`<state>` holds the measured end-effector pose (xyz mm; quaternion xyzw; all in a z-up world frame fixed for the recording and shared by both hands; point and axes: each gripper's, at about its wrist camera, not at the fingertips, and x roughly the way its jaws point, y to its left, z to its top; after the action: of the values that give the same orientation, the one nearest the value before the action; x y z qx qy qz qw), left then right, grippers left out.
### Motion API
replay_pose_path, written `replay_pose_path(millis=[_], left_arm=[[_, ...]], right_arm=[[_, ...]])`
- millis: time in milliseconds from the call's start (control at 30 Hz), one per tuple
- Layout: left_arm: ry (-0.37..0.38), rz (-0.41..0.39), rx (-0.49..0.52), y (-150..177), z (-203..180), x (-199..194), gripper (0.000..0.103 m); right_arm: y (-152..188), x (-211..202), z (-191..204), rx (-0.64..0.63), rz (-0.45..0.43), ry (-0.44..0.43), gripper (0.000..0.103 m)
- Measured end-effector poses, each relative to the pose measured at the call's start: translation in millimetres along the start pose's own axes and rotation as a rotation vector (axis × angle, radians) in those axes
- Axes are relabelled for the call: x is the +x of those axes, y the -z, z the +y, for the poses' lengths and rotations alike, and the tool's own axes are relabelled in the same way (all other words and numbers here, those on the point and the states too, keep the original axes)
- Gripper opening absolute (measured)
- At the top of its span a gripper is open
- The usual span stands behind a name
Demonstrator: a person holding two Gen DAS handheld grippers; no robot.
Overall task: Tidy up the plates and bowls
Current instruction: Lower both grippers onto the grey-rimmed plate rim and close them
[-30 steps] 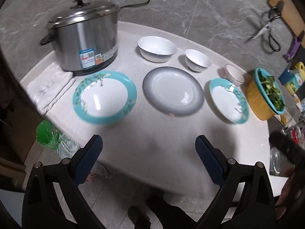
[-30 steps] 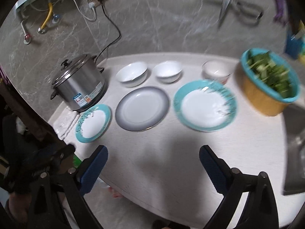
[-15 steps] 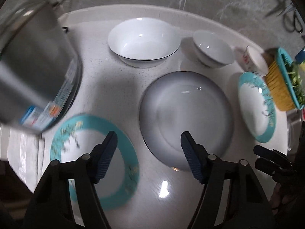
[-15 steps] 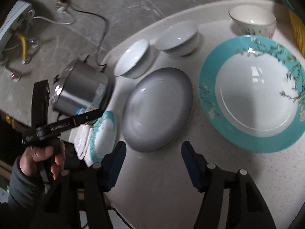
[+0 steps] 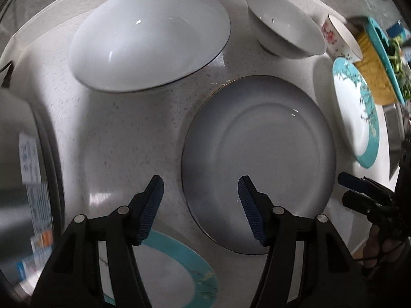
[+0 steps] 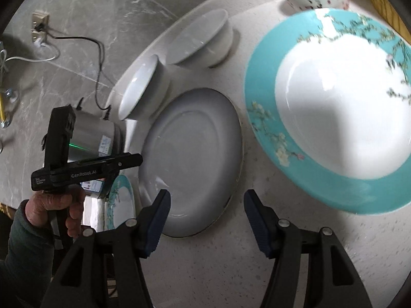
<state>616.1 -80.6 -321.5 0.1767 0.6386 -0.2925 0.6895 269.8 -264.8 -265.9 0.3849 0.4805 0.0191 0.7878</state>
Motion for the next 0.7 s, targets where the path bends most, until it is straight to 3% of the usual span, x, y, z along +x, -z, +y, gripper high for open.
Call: replay_pose_path(millis=[200,300,533,700], left_arm=[[0.082,0.039,0.037,-28.3,11.6,28.0,0.057],[0.114,0.056,0.074,-35.5,6.6,38.0,0.042],[0.15,0.051,0.107,-57.3,2.7,52.2,0.041],[0.152,0.048,0.142,-46.4,5.6,38.3,0.041]], right_arm=[[5.4,4.5,-5.8,0.056,-0.029,0.018,0.062],[5.2,6.7,-5.8,0.074,-0.036,0.024,0.059],[3.1,12.3,-5.9,0.116,-0.058,0.021,0.053],[1.4,13.3,-5.7,0.132,-0.072,0.024,0.053]])
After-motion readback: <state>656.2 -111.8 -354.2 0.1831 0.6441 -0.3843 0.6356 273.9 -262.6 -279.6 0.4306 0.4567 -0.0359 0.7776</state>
